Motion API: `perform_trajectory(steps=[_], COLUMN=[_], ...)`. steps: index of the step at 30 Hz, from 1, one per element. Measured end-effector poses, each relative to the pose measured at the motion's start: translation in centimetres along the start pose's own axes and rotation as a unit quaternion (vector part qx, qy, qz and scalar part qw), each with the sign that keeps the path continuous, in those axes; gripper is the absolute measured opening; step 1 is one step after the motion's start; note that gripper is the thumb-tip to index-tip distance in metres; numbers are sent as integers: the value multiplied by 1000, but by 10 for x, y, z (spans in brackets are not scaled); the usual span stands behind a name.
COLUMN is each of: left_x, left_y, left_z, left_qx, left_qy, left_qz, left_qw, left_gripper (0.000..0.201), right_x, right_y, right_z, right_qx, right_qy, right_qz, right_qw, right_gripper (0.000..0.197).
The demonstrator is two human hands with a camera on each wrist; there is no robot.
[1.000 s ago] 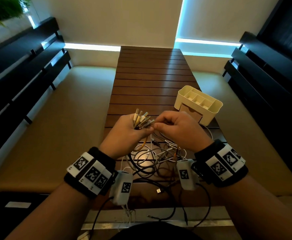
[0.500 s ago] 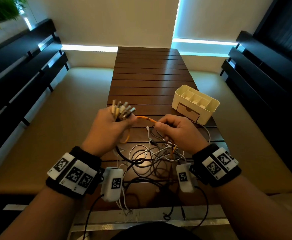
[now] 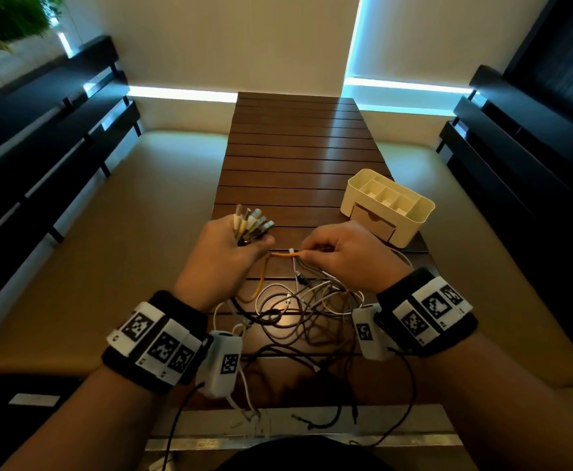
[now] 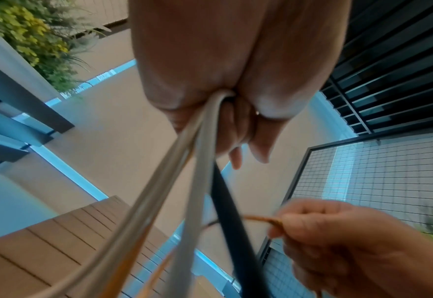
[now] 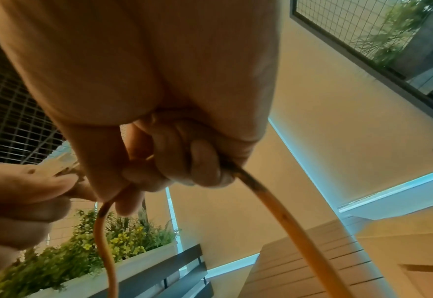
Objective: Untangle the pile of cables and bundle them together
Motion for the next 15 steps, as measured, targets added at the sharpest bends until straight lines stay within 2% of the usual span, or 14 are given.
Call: perform_trajectory(steps=[4,7,9,11,15], left_x=[5,6,11,16,4], left_y=[6,6,6,5,-2], left_z=[28,28,22,15,-21], left_qx=[-97,-109,-93,-60,60], left_qy=[15,21,13,17,101], left_qz=[23,36,57,69,28], left_qw=[995,993,994,996,993], left_gripper=[11,15,15,15,20], right_x=[-22,-23,-24,-18,24], right_y=[-2,1,2,2,10], right_z=[-9,-12,-9,-7,3], right_qx=[39,35,31,39,38], right_qy=[-21,-51,-92,-139,-217], right_qz=[-63,-69,-80,-61,51], right_qw=[997,996,992,988,974], right_gripper=[7,8,10,12,15])
Point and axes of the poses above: each hand's wrist, its own y-axis away from the middle knuckle, its own z-axis out of the palm, x = y × z, the point moved 8 cm from there along -y, towards the middle knuckle, and after that the axes turned 4 degrees about y, right-handed, at the moved point
